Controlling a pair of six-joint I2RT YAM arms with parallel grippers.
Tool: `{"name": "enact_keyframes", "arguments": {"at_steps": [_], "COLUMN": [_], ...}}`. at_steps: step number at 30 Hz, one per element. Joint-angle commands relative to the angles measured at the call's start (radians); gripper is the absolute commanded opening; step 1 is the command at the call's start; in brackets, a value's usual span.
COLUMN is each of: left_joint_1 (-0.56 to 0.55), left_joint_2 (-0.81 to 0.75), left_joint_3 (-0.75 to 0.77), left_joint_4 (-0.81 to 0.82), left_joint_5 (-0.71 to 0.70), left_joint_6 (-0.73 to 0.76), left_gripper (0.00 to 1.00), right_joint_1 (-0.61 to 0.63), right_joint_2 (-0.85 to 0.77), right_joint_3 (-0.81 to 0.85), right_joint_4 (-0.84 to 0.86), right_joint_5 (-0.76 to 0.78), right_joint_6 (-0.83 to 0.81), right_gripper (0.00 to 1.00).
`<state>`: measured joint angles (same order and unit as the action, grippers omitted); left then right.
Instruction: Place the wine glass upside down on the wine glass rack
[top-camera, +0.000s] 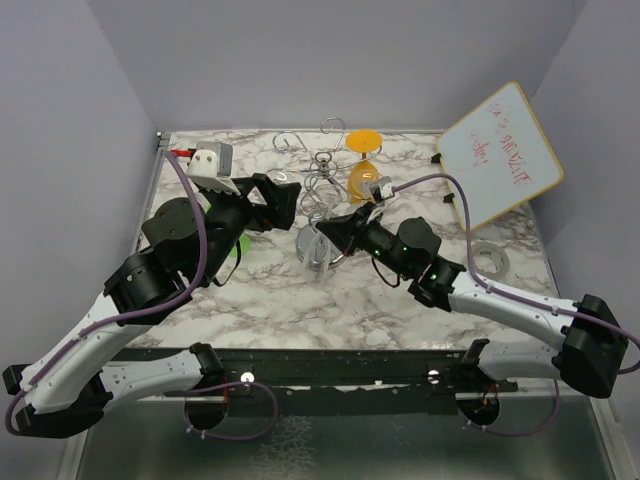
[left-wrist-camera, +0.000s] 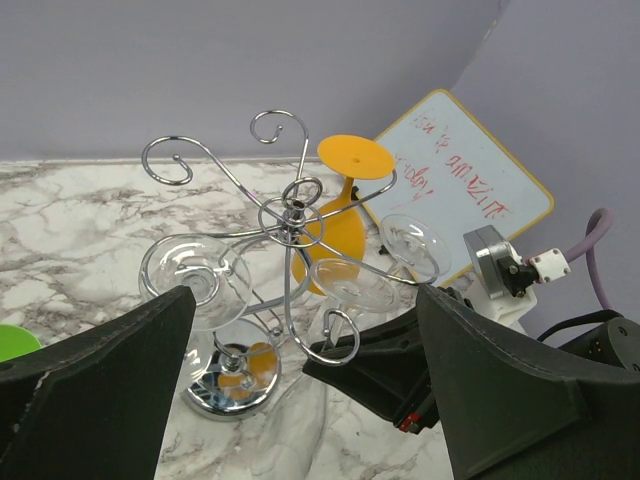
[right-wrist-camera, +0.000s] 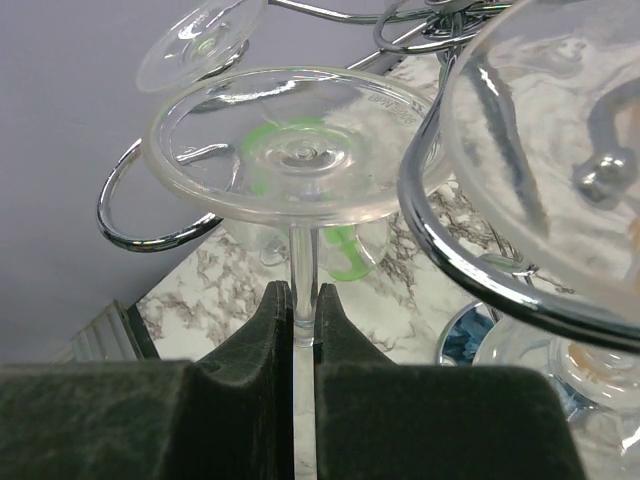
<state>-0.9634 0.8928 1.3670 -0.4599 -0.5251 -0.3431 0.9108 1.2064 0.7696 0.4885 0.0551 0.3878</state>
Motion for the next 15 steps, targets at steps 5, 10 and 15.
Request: {"name": "enact_keyframes", "arguments": {"at_steps": [5, 10, 15], "left_joint_1": [0.0, 0.0, 0.0], "left_joint_2": [-0.013, -0.018, -0.022], "left_joint_3": [-0.004, -0.014, -0.019], "left_joint_4": [-0.025, -0.026, -0.028], "left_joint_5": [-0.026, -0.026, -0.027], "left_joint_6": [-0.002, -0.008, -0.009], "left_gripper": [0.92, 0.93, 0.93], "right_joint_1": [0.002, 0.002, 0.002], "right_joint_2": [0.056, 0.089, 0.094], "right_joint_3": [0.052, 0.065, 0.055], "right_joint_4": [0.171, 0.196, 0.229], "right_joint_5": [-0.073, -0.163, -0.263], "right_joint_6": [0.017, 0.002, -0.009], "right_gripper": [0.01, 0.01, 0.01]}}
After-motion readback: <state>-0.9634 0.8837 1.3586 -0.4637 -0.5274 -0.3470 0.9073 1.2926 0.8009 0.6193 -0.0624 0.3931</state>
